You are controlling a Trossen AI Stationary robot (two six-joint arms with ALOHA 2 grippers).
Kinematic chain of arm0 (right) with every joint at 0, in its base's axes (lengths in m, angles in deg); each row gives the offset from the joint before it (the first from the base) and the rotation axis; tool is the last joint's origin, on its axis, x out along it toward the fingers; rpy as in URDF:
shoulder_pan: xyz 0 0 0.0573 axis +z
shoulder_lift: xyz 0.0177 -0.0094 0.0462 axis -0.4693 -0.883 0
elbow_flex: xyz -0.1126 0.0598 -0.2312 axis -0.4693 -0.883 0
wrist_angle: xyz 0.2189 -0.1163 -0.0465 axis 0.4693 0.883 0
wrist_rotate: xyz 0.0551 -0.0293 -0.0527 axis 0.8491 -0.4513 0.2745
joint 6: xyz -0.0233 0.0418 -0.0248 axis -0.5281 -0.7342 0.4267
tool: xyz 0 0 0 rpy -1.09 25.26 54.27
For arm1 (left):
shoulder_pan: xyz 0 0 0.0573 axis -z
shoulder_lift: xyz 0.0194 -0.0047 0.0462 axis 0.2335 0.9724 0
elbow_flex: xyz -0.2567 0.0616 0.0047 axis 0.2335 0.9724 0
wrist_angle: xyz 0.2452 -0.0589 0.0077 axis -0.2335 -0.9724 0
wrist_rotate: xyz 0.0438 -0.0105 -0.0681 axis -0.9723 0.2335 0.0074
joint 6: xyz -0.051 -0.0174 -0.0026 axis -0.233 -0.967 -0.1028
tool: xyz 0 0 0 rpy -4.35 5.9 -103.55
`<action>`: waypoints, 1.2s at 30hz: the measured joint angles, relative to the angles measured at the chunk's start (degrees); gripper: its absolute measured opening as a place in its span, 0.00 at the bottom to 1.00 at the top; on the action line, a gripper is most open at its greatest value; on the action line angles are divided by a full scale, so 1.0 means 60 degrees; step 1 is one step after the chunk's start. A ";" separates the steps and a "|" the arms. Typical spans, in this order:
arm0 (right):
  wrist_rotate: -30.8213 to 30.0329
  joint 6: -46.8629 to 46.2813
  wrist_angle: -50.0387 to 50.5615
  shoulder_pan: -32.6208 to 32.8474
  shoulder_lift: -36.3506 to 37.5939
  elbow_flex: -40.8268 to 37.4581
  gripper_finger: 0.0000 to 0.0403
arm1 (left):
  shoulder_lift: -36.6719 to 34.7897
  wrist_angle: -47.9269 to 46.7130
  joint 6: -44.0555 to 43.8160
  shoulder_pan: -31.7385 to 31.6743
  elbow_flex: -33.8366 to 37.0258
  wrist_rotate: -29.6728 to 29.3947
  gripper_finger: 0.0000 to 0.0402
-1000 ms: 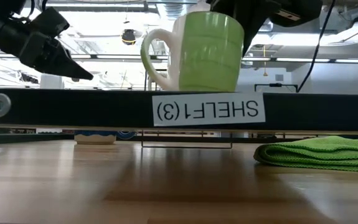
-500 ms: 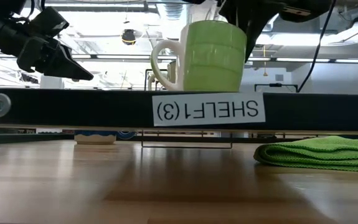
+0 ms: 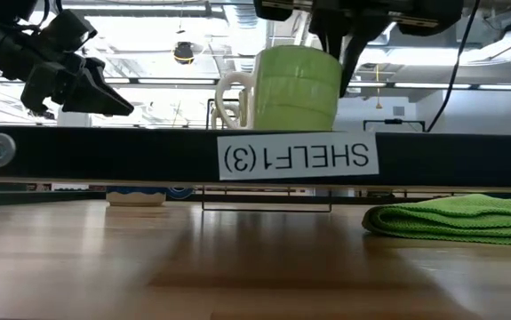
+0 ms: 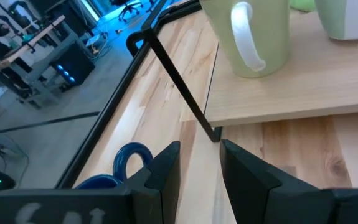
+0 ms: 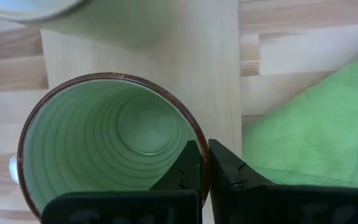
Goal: Stack small to large cups/mugs on shelf
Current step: Put the green mug on the shelf
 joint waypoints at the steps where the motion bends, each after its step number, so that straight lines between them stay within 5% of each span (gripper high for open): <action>1: 0.0001 0.0000 -0.0048 -0.0018 0.0000 0.0000 0.05 | 0.0000 0.0000 -0.0054 0.0000 0.0000 0.0000 0.26; 36: 0.0215 0.0248 -0.0087 -0.0072 0.0000 -0.0004 0.09 | -0.0004 -0.0659 -0.0216 0.0001 -0.0007 0.0157 0.26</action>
